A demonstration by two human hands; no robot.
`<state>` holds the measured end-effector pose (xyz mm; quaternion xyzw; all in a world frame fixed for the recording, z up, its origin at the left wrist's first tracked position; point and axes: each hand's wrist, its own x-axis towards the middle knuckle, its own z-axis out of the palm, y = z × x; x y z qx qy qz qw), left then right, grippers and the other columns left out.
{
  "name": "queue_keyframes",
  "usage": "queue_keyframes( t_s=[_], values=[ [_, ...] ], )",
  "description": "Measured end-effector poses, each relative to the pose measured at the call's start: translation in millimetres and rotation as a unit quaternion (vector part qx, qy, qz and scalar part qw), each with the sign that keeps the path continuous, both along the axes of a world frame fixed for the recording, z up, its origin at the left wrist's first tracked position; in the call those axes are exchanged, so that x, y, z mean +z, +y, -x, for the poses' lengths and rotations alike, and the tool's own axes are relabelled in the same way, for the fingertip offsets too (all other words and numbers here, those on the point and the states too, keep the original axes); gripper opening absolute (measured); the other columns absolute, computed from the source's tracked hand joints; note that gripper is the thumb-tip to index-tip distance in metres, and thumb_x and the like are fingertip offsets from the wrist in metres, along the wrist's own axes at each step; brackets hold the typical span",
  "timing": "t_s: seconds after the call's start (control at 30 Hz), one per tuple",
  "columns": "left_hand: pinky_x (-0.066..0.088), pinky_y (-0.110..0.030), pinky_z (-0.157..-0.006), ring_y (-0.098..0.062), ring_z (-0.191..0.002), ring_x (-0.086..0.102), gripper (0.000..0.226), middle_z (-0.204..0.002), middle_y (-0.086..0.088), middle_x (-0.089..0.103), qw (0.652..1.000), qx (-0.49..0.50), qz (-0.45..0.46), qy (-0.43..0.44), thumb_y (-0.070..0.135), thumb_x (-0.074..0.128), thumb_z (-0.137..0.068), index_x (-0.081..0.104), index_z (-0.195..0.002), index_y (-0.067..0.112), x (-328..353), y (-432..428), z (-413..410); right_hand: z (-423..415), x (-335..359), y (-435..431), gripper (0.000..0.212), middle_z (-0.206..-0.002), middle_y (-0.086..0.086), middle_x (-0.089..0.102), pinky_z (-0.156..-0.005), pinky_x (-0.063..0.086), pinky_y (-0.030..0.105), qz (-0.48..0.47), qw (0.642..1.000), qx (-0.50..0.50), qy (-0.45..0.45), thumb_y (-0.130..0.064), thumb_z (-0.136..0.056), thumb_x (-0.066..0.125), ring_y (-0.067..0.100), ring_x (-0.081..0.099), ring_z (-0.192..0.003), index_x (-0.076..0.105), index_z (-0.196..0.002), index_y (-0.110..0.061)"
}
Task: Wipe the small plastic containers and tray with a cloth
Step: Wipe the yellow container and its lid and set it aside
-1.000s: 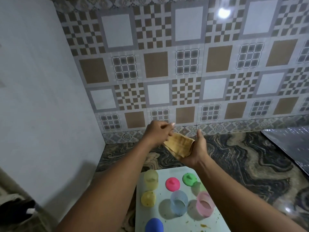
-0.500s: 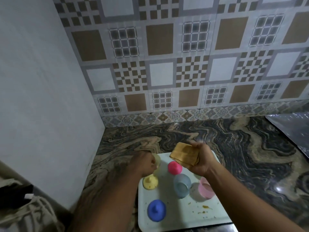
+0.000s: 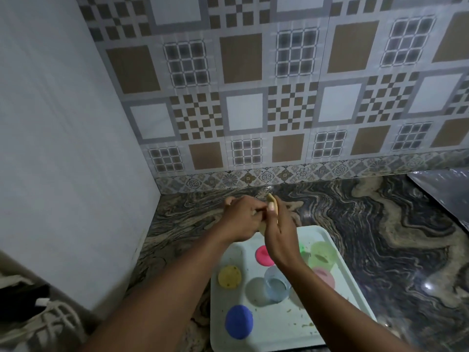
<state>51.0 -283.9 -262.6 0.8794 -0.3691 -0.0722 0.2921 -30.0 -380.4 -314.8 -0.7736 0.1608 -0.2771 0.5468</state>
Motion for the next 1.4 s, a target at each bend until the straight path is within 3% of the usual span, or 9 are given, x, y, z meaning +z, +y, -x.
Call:
queue_keyframes(
  t_s=[0.2,0.37,0.57,0.7,0.9,1.03,1.13,1.3,1.4],
  values=[
    [0.039,-0.055,-0.107,-0.014,-0.115,0.059,0.011,-0.097,0.029,0.063,0.991,-0.007,0.112,0.075,0.034,0.067,-0.091,0.075,-0.094,0.042,10.7,6.5,5.5,-5.9,38.5,-26.5,0.061,-0.074,0.007,0.069,-0.042,0.044,0.02,-0.279,0.951,0.081,0.104,-0.052,-0.104,0.026,0.009,0.064,-0.053,0.073,-0.095,-0.015],
    [0.06,-0.053,-0.077,-0.039,-0.094,0.069,0.015,-0.104,-0.008,0.073,0.97,-0.039,0.158,0.183,0.018,0.065,-0.097,0.077,-0.105,0.014,21.6,5.6,8.9,0.9,40.5,-43.5,0.054,-0.093,0.028,0.067,-0.069,0.046,0.04,-0.531,0.817,0.127,0.187,-0.044,-0.093,0.039,0.04,0.063,-0.078,0.068,-0.107,-0.001],
    [0.049,-0.035,-0.092,-0.013,-0.104,0.059,0.043,-0.11,0.004,0.059,0.99,-0.017,0.1,0.1,0.06,0.067,-0.079,0.078,-0.098,0.023,36.9,-20.2,11.6,0.0,44.9,-47.7,0.049,-0.1,0.024,0.073,-0.084,0.054,0.056,-0.541,0.834,0.035,0.108,-0.046,-0.094,0.041,0.039,0.068,-0.087,0.066,-0.115,-0.009],
    [0.046,-0.022,-0.092,-0.009,-0.118,0.05,0.027,-0.132,0.0,0.049,0.982,-0.05,0.124,0.131,0.03,0.072,-0.091,0.076,-0.105,0.007,39.0,-31.1,14.3,3.1,46.2,-50.7,0.054,-0.099,0.028,0.069,-0.08,0.045,0.055,-0.498,0.863,0.002,0.083,-0.053,-0.087,0.046,0.036,0.063,-0.077,0.065,-0.114,-0.01],
    [0.053,-0.015,-0.066,-0.024,-0.133,0.047,0.023,-0.155,0.002,0.032,0.929,-0.101,0.174,0.312,0.011,0.059,-0.098,0.069,-0.112,-0.006,37.9,-19.4,13.9,25.7,53.7,-50.4,0.04,-0.086,0.022,0.068,-0.072,0.044,0.039,-0.605,0.772,0.16,0.112,-0.034,-0.075,0.053,0.036,0.061,-0.071,0.077,-0.083,-0.003],
    [0.038,-0.032,-0.107,-0.016,-0.142,0.036,0.01,-0.144,-0.002,0.045,0.965,-0.099,0.098,0.222,0.022,0.068,-0.094,0.077,-0.094,0.018,52.2,-18.8,8.3,20.1,58.1,-48.3,0.035,-0.087,0.022,0.063,-0.055,0.052,0.036,-0.53,0.841,0.068,0.088,-0.035,-0.09,0.047,0.035,0.063,-0.068,0.065,-0.103,-0.008],
    [0.04,-0.037,-0.105,-0.015,-0.135,0.043,0.019,-0.142,0.001,0.047,0.977,-0.094,0.081,0.174,0.032,0.073,-0.09,0.075,-0.072,0.037,65.1,-22.3,8.0,13.6,54.2,-51.2,0.042,-0.08,0.018,0.056,-0.035,0.035,0.021,-0.409,0.909,-0.023,0.074,-0.047,-0.098,0.04,0.033,0.058,-0.066,0.058,-0.104,-0.01],
    [0.043,-0.027,-0.096,-0.004,-0.133,0.041,0.042,-0.157,0.006,0.032,0.958,-0.132,0.134,0.217,0.018,0.064,-0.097,0.074,-0.06,0.036,64.4,-18.6,13.9,24.3,64.4,-42.3,0.04,-0.095,0.023,0.064,-0.066,0.049,0.037,-0.61,0.766,0.153,0.133,-0.035,-0.082,0.051,0.035,0.062,-0.073,0.068,-0.101,-0.005],
    [0.039,-0.039,-0.11,-0.004,-0.132,0.041,0.027,-0.152,-0.001,0.042,0.964,-0.105,0.119,0.213,0.022,0.064,-0.097,0.078,-0.075,0.02,57.3,-14.2,12.2,20.8,59.1,-45.2,0.041,-0.098,0.021,0.062,-0.066,0.05,0.039,-0.588,0.789,0.118,0.13,-0.035,-0.084,0.049,0.035,0.062,-0.074,0.065,-0.11,-0.006]
  ],
)
